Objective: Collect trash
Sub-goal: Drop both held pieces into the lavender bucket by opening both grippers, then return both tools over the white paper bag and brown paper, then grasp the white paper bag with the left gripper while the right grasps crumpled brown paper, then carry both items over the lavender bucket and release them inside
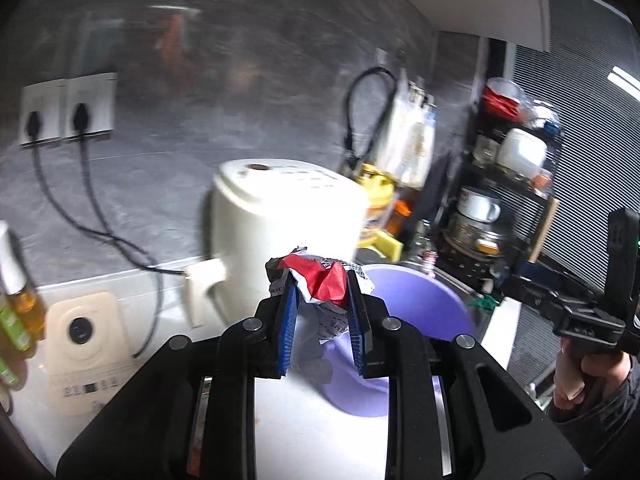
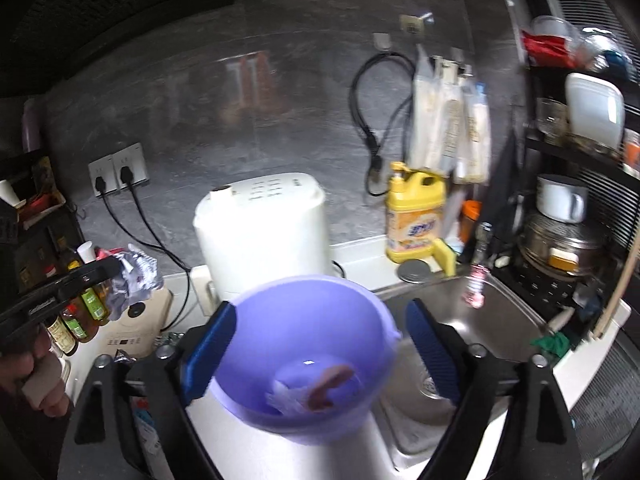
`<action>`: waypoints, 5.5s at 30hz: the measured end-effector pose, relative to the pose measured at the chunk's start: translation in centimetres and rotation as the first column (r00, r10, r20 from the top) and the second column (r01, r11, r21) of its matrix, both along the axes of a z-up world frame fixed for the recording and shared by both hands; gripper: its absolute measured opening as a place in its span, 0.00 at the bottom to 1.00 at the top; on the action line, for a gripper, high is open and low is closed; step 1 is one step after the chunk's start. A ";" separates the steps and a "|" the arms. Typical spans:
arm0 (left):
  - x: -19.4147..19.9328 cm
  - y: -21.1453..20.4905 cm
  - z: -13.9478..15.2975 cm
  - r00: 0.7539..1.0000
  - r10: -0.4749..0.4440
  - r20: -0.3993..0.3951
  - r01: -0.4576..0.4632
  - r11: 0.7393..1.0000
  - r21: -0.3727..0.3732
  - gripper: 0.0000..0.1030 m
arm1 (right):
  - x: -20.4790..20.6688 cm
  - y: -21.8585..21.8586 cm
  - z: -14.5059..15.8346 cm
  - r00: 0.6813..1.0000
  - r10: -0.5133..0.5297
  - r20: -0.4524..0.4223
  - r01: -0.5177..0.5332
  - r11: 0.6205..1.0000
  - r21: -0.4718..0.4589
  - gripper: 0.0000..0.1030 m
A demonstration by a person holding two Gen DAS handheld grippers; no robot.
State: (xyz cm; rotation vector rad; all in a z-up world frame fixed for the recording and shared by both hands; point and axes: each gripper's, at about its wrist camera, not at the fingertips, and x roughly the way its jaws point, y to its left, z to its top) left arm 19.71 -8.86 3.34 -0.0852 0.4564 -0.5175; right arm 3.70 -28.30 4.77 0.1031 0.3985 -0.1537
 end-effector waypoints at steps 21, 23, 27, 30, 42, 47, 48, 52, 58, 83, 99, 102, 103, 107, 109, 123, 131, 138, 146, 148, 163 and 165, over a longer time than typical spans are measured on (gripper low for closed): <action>2.8 -9.7 -0.6 0.987 -0.154 -0.056 0.153 0.988 -0.025 0.86 | -7.5 -6.1 -1.0 0.983 -0.185 -0.017 0.186 0.981 0.051 0.92; 2.6 -9.1 -0.8 0.987 -0.146 -0.069 0.144 0.989 -0.030 0.89 | -7.1 -5.7 -1.1 0.986 -0.165 -0.019 0.165 0.985 0.053 0.92; 1.6 -7.0 -0.9 0.992 -0.103 -0.074 0.103 0.995 -0.011 0.91 | -5.9 -4.3 -1.5 0.995 -0.096 -0.021 0.097 0.993 0.064 0.92; 0.9 -4.9 -0.9 0.995 -0.055 -0.086 0.054 0.998 -0.009 0.92 | -4.9 -3.0 -1.8 0.999 -0.032 -0.013 0.032 0.997 0.077 0.92; -4.1 3.4 -0.5 0.986 0.144 -0.086 -0.144 0.990 0.015 0.94 | -0.6 2.4 -3.2 0.987 0.157 -0.021 -0.154 0.982 0.114 0.92; -6.1 6.0 -0.4 0.976 0.205 -0.074 -0.204 0.979 0.023 0.94 | 0.3 5.0 -3.2 0.968 0.249 -0.021 -0.245 0.963 0.116 0.92; -6.3 6.3 -0.3 0.974 0.214 -0.074 -0.213 0.977 0.025 0.94 | 0.4 5.5 -3.2 0.965 0.262 -0.023 -0.258 0.960 0.113 0.92; -7.8 7.7 -0.5 0.961 0.272 -0.052 -0.270 0.962 0.046 0.94 | 0.6 7.3 -3.1 0.952 0.306 -0.017 -0.303 0.948 0.096 0.92; -9.6 9.7 -1.5 0.937 0.346 -0.055 -0.343 0.937 0.062 0.94 | 1.0 10.2 -3.6 0.927 0.375 -0.025 -0.373 0.925 0.068 0.92; -13.5 15.5 -10.2 0.835 0.501 -0.226 -0.484 0.865 0.131 0.94 | 2.6 18.3 -10.8 0.826 0.525 -0.206 -0.523 0.849 0.070 0.92; -8.2 16.3 -15.0 0.859 0.402 -0.316 -0.393 0.915 0.095 0.73 | 5.1 18.1 -14.0 0.838 0.466 -0.284 -0.437 0.885 0.161 0.73; -6.8 16.5 -16.2 0.867 0.371 -0.334 -0.367 0.927 0.079 0.72 | 5.9 18.2 -14.3 0.842 0.454 -0.292 -0.421 0.891 0.171 0.67; -6.6 16.5 -16.6 0.868 0.364 -0.338 -0.359 0.930 0.079 0.71 | 6.2 18.3 -14.5 0.844 0.448 -0.294 -0.415 0.893 0.173 0.66; -4.7 16.4 -18.8 0.868 0.319 -0.381 -0.313 0.947 0.080 0.67 | 7.3 18.8 -15.6 0.840 0.444 -0.313 -0.403 0.895 0.189 0.60; -4.0 16.4 -19.6 0.867 0.304 -0.395 -0.295 0.952 0.087 0.66 | 7.8 19.2 -16.1 0.836 0.443 -0.324 -0.399 0.896 0.194 0.59; -3.1 17.3 -20.6 0.878 0.165 -0.450 -0.187 0.982 -0.004 0.04 | 12.2 21.0 -19.0 0.794 0.447 -0.412 -0.373 0.894 0.249 0.31; -4.9 18.0 -17.8 0.888 0.222 -0.403 -0.238 0.971 0.012 0.04 | 11.8 20.4 -18.5 0.788 0.461 -0.408 -0.390 0.887 0.248 0.05; -6.6 18.3 -15.3 0.890 0.287 -0.353 -0.305 0.952 0.005 0.04 | 10.6 19.4 -15.8 0.798 0.487 -0.354 -0.443 0.873 0.203 0.04; -7.7 17.7 -11.5 0.889 0.360 -0.284 -0.371 0.928 0.014 0.04 | 9.2 18.1 -11.5 0.814 0.519 -0.262 -0.490 0.855 0.172 0.04; -7.9 17.3 -10.2 0.890 0.373 -0.263 -0.384 0.923 0.012 0.04 | 8.8 17.7 -10.1 0.811 0.536 -0.235 -0.512 0.844 0.159 0.04; -7.1 12.3 -4.1 0.900 0.416 -0.132 -0.423 0.905 -0.032 0.04 | 8.0 12.9 -3.3 0.796 0.594 -0.114 -0.587 0.804 0.095 0.04; -6.7 11.0 -3.6 0.903 0.411 -0.126 -0.418 0.908 -0.032 0.04 | 7.8 11.8 -3.0 0.798 0.592 -0.107 -0.585 0.806 0.095 0.04</action>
